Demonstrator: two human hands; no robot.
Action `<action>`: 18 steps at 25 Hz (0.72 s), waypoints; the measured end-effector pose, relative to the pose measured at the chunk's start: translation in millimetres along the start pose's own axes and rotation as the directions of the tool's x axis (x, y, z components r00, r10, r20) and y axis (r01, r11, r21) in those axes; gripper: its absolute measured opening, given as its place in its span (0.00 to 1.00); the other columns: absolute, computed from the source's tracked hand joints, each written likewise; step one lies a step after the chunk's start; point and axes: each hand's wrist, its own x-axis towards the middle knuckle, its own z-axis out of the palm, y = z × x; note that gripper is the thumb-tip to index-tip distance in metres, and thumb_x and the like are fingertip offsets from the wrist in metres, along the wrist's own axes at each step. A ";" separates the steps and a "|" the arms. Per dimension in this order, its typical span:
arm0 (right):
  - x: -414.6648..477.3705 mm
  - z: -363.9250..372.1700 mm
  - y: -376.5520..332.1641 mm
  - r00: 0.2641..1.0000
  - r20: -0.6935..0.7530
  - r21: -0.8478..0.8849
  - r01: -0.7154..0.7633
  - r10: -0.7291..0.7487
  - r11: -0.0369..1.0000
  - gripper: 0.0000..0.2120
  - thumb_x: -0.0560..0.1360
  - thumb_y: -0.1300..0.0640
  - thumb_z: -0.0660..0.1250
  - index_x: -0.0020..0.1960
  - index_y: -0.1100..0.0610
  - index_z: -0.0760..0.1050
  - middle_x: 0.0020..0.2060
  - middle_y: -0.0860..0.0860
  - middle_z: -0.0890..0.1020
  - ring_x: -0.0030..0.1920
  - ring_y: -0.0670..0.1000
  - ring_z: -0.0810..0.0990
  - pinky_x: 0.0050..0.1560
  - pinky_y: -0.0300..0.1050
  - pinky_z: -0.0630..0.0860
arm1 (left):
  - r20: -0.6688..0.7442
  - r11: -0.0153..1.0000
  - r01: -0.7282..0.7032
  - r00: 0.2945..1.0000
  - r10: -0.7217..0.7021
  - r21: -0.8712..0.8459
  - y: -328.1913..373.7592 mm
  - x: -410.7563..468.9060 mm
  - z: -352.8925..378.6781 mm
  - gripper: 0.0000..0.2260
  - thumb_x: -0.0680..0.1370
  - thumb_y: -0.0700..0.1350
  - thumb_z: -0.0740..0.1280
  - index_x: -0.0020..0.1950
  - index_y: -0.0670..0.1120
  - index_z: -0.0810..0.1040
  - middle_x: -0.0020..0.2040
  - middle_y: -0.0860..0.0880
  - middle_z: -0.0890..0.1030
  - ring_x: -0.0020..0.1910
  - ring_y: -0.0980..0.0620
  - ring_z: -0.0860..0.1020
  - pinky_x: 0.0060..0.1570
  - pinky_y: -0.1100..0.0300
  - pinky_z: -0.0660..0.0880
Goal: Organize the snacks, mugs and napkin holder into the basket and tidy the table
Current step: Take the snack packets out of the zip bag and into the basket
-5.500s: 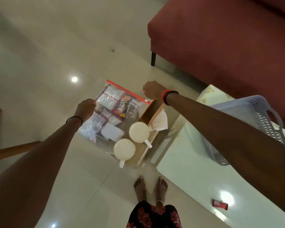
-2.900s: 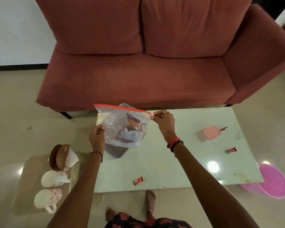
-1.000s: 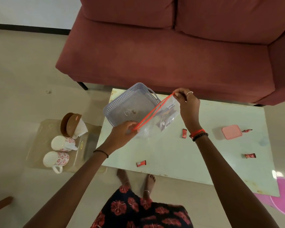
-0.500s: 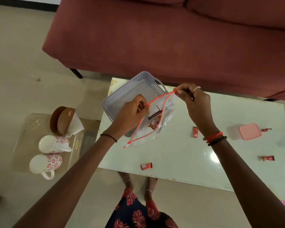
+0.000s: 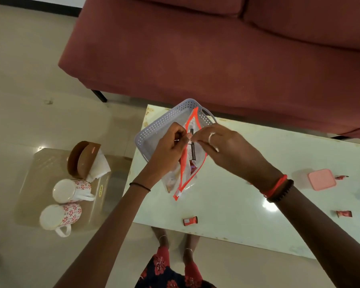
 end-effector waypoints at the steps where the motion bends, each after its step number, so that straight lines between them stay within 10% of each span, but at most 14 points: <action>1: 12.6 7.6 -3.9 0.980 0.198 -0.064 0.032 -0.019 0.997 0.10 0.76 0.64 0.63 0.55 0.60 0.79 0.51 0.56 0.83 0.53 0.54 0.80 0.53 0.47 0.78 | -0.016 1.000 0.011 1.000 -0.012 -0.017 -0.5 0.8 -4.4 0.04 0.79 0.38 0.60 0.44 0.43 0.68 0.34 0.53 0.72 0.31 0.63 0.75 0.31 0.75 0.70; 6: 62.1 42.9 -3.3 0.804 0.594 -0.299 0.249 -0.025 0.921 0.21 0.77 0.63 0.60 0.70 0.56 0.67 0.62 0.57 0.74 0.57 0.57 0.77 0.43 0.46 0.75 | -0.072 0.996 0.078 0.994 -0.082 -0.054 -3.8 3.0 -30.8 0.04 0.80 0.39 0.60 0.45 0.43 0.69 0.32 0.53 0.72 0.26 0.65 0.73 0.29 0.74 0.68; 11: 75.6 73.6 -7.1 0.615 0.776 -0.451 0.386 0.140 0.805 0.25 0.77 0.59 0.62 0.72 0.51 0.63 0.68 0.57 0.69 0.67 0.59 0.68 0.59 0.51 0.71 | -0.095 0.999 0.034 0.995 -0.035 -0.011 -2.9 -1.7 -33.8 0.04 0.80 0.40 0.60 0.45 0.42 0.68 0.33 0.55 0.72 0.30 0.66 0.74 0.32 0.74 0.69; 18: 74.1 79.1 -12.6 0.761 0.648 -0.416 0.396 -0.039 0.819 0.13 0.77 0.67 0.60 0.60 0.59 0.74 0.59 0.57 0.75 0.54 0.60 0.75 0.38 0.45 0.67 | -0.182 0.995 0.099 0.979 -0.095 0.013 -9.3 2.5 -39.4 0.05 0.80 0.42 0.60 0.47 0.42 0.68 0.34 0.50 0.72 0.32 0.55 0.73 0.31 0.75 0.70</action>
